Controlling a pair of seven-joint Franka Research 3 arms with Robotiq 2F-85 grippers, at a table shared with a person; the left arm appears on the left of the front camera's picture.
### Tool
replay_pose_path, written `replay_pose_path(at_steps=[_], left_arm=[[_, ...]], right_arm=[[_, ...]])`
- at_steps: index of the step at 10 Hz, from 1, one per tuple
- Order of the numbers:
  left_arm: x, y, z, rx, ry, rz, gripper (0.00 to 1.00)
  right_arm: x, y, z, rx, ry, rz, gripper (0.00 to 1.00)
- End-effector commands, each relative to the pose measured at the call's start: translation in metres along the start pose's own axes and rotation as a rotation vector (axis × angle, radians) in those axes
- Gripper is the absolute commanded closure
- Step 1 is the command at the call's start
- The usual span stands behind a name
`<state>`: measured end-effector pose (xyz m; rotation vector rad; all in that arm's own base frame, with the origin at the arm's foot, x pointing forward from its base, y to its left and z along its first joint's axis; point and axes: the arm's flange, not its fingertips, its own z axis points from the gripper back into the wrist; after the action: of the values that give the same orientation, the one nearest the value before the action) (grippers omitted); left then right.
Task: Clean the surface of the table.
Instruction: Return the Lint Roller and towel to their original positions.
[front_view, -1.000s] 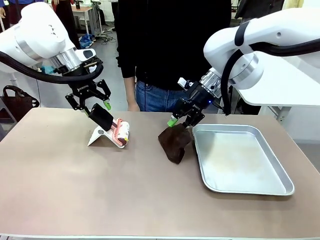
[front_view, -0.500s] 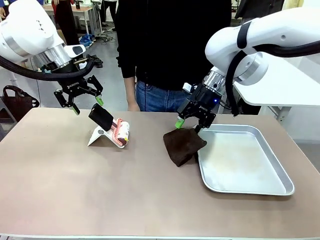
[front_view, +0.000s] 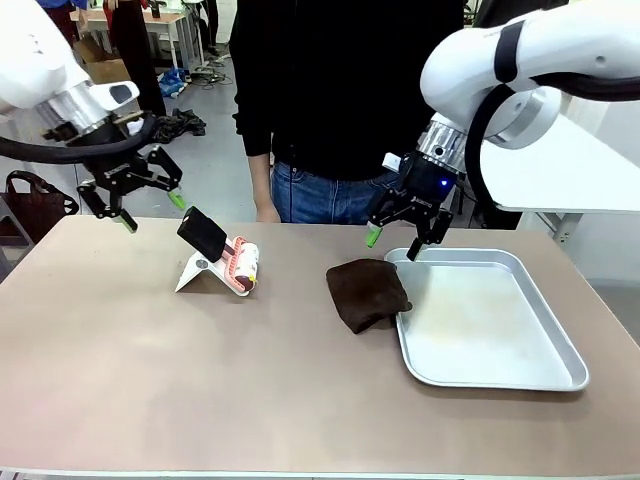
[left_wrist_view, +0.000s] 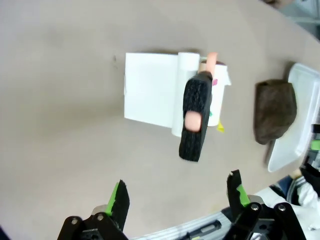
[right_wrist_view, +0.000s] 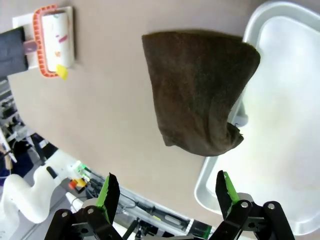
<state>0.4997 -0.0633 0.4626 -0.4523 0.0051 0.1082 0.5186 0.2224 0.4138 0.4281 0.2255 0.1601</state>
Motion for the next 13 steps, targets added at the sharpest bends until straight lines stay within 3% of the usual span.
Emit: replay_pose_path(at_steps=[1, 6, 8, 10, 12, 13], left_arm=[[-0.037, 0.03, 0.011, -0.141, -0.033, -0.012, 0.0], [-0.107, 0.102, 0.001, -0.469, -0.054, -0.048, 0.0], [-0.096, 0.137, -0.004, -0.613, -0.056, -0.071, 0.0], [-0.08, 0.165, -0.009, -0.743, -0.11, -0.106, 0.0], [-0.064, 0.19, -0.013, -0.839, -0.276, -0.077, 0.0], [-0.058, 0.197, -0.016, -0.926, -0.33, -0.125, 0.0]], right_arm=[[-0.03, -0.028, -0.006, 0.16, -0.061, 0.058, 0.0], [-0.104, -0.085, -0.029, 0.551, -0.226, 0.25, 0.0], [-0.121, -0.105, -0.042, 0.746, -0.324, 0.367, 0.0], [-0.142, -0.126, -0.057, 0.953, -0.46, 0.33, 0.0], [-0.162, -0.149, -0.069, 1.121, -0.575, 0.259, 0.0], [-0.162, -0.154, -0.072, 1.155, -0.587, 0.221, 0.0]])
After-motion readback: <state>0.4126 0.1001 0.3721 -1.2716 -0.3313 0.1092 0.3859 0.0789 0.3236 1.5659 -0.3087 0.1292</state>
